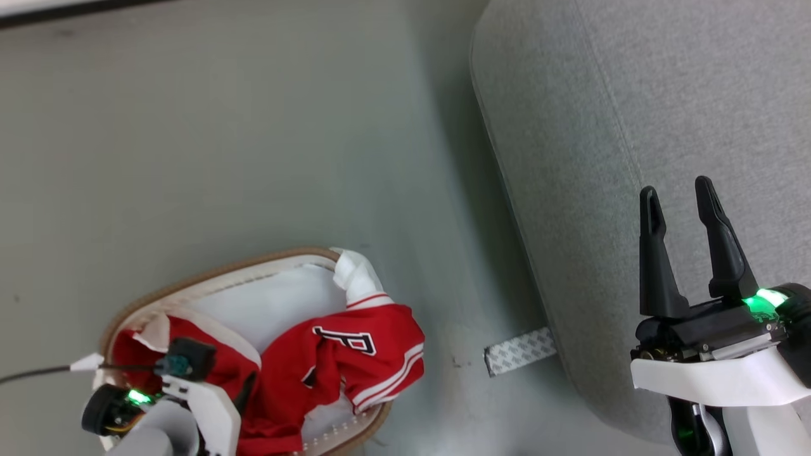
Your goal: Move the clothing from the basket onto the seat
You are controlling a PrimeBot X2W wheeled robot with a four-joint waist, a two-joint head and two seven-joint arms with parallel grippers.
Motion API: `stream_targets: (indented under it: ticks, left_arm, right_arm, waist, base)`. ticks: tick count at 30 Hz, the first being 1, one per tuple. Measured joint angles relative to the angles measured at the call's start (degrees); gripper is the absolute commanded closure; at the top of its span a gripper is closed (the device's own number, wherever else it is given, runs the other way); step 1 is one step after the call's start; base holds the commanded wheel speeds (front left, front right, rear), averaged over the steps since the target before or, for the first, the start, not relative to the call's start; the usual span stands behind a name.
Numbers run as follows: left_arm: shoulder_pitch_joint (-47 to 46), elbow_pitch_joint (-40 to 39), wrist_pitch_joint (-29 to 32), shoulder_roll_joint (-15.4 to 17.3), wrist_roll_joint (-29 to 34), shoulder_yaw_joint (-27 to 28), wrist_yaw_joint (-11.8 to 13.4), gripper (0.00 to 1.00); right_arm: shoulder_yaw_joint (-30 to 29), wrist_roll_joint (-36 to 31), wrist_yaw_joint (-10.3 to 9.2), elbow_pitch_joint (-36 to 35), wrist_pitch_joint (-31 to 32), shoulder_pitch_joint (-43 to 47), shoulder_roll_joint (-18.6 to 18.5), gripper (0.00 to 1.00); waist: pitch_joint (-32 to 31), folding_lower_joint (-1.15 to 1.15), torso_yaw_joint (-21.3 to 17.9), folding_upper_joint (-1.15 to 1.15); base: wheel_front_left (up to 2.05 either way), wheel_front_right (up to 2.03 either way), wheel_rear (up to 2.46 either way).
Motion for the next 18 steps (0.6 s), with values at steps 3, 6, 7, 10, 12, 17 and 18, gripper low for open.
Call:
stream_targets:
  ticks: [3, 6, 7, 10, 12, 17, 18]
  left_arm:
    - [-2.7, 2.6, 2.2, 1.6, -2.8, -3.5, 0.0, 0.0]
    - [-5.1, 5.0, 3.6, 2.9, -5.4, -5.7, 0.0, 0.0]
    - [-6.0, 5.8, 3.6, 3.4, -6.1, -6.0, 0.0, 0.0]
    - [-8.3, 7.7, 3.9, 4.5, -8.2, -8.0, 0.0, 0.0]
    - [-9.2, 8.6, 4.1, 5.1, -8.7, -9.9, 0.0, 0.0]
    - [-11.8, 11.3, 5.3, 5.0, -11.9, -15.0, 0.0, 0.0]
    - [-12.0, 11.6, 5.5, 5.0, -12.3, -15.8, 0.0, 0.0]
  right_arm:
    - [0.5, 0.5, 0.0, -0.5, 0.0, -0.5, 0.0, 0.0]
    - [0.7, 0.8, 0.0, -1.0, 0.0, -1.2, 0.0, 0.0]
    - [0.7, 0.9, 0.0, -1.1, 0.0, -1.3, 0.0, 0.0]
    - [1.0, 1.2, 0.0, -1.4, 0.0, -2.2, 0.0, 0.0]
    - [1.2, 1.2, 0.0, -1.6, 0.0, -2.4, 0.0, 0.0]
    - [1.2, 1.2, 0.0, -1.7, 0.0, -2.7, 0.0, 0.0]
    - [1.3, 1.2, 0.0, -1.7, 0.0, -2.7, 0.0, 0.0]
  waist:
    - [2.7, 0.0, -0.7, 0.0]
    - [5.3, 0.0, -1.1, 0.0]
    - [6.1, 0.0, -1.2, 0.0]
    - [8.2, 0.0, -1.6, 0.0]
    - [9.4, 0.0, -1.8, 0.0]
    - [11.2, 0.0, -1.9, 0.0]
    - [11.2, -0.01, -1.9, 0.0]
  base:
    - [0.0, 0.0, 0.0]
    - [0.0, 0.0, 0.0]
    - [0.0, 0.0, 0.0]
    - [0.0, 0.0, 0.0]
    - [0.0, 0.0, 0.0]
    - [0.0, 0.0, 0.0]
    - [0.0, 0.0, 0.0]
